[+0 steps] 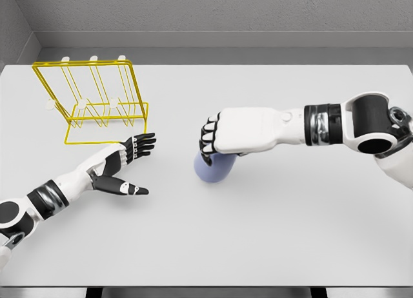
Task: Place the cup on the cup holder with both arms
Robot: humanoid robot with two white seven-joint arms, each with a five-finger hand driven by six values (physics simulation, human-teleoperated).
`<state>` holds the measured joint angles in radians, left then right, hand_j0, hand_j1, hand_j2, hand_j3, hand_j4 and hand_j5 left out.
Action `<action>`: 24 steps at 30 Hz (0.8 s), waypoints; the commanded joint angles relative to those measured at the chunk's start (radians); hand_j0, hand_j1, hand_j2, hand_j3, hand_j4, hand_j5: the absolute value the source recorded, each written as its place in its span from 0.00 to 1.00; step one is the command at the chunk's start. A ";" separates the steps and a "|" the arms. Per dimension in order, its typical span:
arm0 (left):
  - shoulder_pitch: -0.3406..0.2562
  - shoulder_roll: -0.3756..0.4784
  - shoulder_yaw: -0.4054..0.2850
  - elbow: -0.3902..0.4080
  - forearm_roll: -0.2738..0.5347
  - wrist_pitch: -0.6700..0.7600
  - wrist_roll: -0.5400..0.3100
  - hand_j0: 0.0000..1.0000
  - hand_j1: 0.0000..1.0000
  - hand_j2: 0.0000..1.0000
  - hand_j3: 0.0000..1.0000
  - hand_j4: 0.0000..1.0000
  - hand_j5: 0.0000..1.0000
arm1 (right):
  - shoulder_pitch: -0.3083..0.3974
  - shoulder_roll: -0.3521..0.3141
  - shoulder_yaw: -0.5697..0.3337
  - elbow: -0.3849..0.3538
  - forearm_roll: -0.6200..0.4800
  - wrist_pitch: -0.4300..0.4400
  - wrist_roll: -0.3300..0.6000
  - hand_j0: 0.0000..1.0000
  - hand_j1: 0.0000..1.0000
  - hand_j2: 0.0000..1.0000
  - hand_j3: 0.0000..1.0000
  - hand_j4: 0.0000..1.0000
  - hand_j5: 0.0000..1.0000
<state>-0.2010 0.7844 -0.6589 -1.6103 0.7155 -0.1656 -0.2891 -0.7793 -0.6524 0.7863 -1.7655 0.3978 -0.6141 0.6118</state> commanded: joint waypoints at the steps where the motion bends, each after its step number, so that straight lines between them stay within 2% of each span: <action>1: 0.000 0.001 -0.001 0.000 0.004 0.000 -0.001 1.00 1.00 1.00 1.00 1.00 1.00 | 0.000 0.030 0.001 0.000 0.007 0.003 -0.001 0.49 0.49 0.49 0.49 0.49 0.49; 4: 0.002 0.001 0.001 -0.002 0.004 -0.002 -0.001 1.00 1.00 1.00 1.00 1.00 1.00 | 0.008 0.059 0.002 0.004 0.039 0.003 -0.001 0.49 0.49 0.49 0.49 0.49 0.49; 11: 0.005 0.001 0.001 0.000 0.004 -0.002 0.001 1.00 1.00 1.00 1.00 1.00 1.00 | 0.026 0.082 0.001 0.034 0.069 0.003 -0.001 0.51 0.51 0.51 0.51 0.51 0.51; 13: 0.005 0.001 0.001 -0.002 0.004 -0.002 0.001 1.00 1.00 1.00 1.00 1.00 1.00 | 0.028 0.083 0.002 0.034 0.081 0.003 -0.001 0.60 0.60 0.60 0.60 0.60 0.60; 14: 0.005 0.001 0.001 -0.002 0.004 -0.002 0.001 1.00 1.00 1.00 1.00 1.00 1.00 | 0.032 0.083 0.002 0.032 0.081 0.003 -0.001 0.69 0.69 0.69 0.69 0.69 0.69; 16: 0.005 0.001 0.001 -0.002 0.004 -0.003 0.001 1.00 1.00 1.00 1.00 1.00 1.00 | 0.043 0.085 0.002 0.032 0.081 0.003 -0.001 0.97 0.97 0.97 0.97 0.97 0.97; 17: 0.005 0.001 0.002 -0.002 0.004 -0.003 0.001 1.00 1.00 1.00 1.00 1.00 1.00 | 0.043 0.085 0.002 0.031 0.081 0.003 -0.001 0.99 0.99 0.99 0.99 0.99 0.99; 24: 0.005 0.001 0.002 0.000 0.004 -0.003 0.001 1.00 1.00 1.00 1.00 1.00 1.00 | 0.040 0.083 0.001 0.028 0.079 0.003 -0.001 1.00 1.00 1.00 1.00 1.00 1.00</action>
<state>-0.1963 0.7846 -0.6569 -1.6109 0.7154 -0.1686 -0.2885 -0.7394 -0.5679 0.7870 -1.7372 0.4822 -0.6137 0.6114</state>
